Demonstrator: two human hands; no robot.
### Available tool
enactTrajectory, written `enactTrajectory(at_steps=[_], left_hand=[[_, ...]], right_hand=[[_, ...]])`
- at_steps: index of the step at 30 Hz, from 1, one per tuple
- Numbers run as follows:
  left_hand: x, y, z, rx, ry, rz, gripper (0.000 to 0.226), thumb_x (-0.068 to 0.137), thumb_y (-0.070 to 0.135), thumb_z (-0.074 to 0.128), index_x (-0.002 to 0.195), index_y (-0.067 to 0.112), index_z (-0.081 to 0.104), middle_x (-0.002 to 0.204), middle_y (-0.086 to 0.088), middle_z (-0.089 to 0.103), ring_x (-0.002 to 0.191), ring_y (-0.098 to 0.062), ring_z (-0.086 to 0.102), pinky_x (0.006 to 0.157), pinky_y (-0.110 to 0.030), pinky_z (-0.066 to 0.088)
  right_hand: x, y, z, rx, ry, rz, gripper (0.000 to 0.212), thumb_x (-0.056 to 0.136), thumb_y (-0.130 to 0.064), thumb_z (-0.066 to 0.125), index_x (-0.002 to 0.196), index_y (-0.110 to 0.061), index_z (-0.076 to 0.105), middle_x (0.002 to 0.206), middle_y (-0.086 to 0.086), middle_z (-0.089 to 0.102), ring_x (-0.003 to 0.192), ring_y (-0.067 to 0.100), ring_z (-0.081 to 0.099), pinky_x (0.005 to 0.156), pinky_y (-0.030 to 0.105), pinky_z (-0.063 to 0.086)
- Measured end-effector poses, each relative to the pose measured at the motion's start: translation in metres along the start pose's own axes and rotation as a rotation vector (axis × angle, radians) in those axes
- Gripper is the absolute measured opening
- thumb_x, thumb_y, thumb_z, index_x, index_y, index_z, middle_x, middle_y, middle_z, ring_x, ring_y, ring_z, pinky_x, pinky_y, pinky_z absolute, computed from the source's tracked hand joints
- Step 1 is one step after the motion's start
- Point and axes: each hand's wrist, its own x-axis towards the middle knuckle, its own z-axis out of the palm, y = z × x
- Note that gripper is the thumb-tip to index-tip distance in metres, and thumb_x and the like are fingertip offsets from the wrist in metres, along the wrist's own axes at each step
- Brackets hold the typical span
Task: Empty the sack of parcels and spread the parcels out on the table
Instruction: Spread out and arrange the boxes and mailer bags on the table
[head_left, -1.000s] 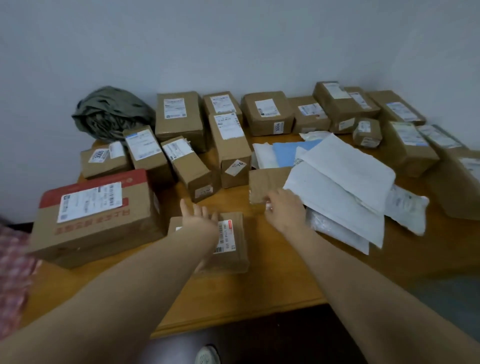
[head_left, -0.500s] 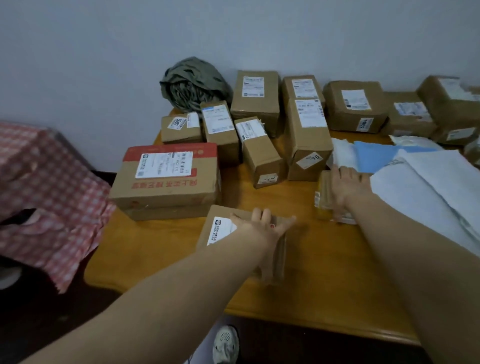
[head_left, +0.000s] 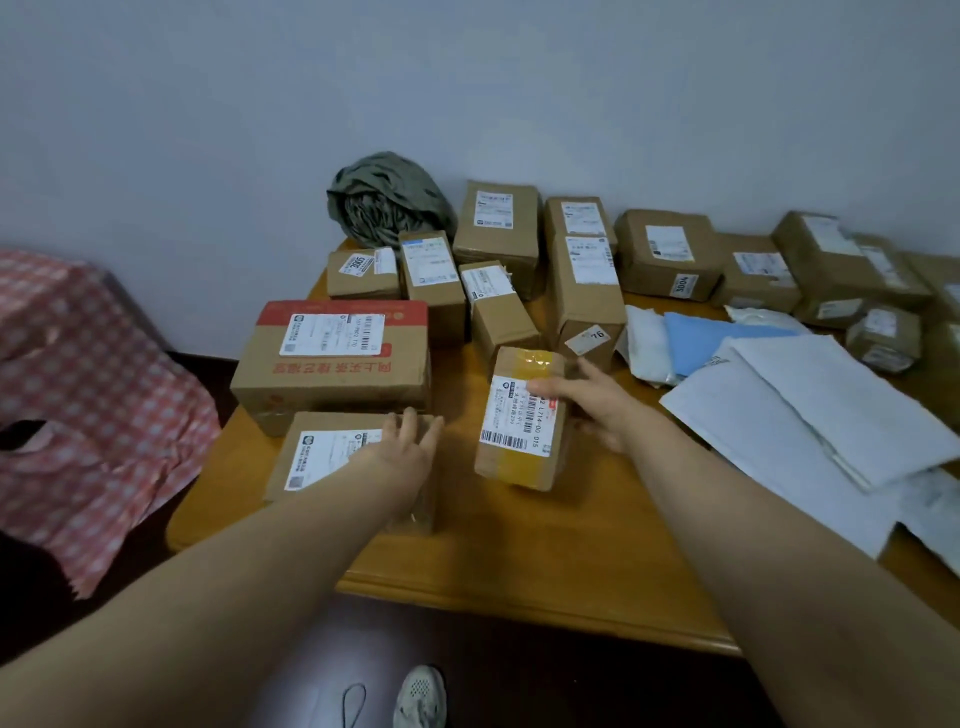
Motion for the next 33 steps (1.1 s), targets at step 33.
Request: enactTrajectory(at_steps=[33], left_hand=[[0.094,0.163,-0.122,-0.176,-0.027,0.37,0.124,0.07,0.057,0.074,0.15,0.027,-0.017,0.158,-0.009,-0.021,0.145,-0.032,-0.018,0.117,-0.057,0.009]], right_hand=[[-0.029,0.076,-0.163,-0.91,0.913,0.079,0.061,0.09,-0.032,0.056,0.144,-0.026,0.029,0.152,0.006,0.024,0.141,0.024,0.019,0.114,0.04,0.018]])
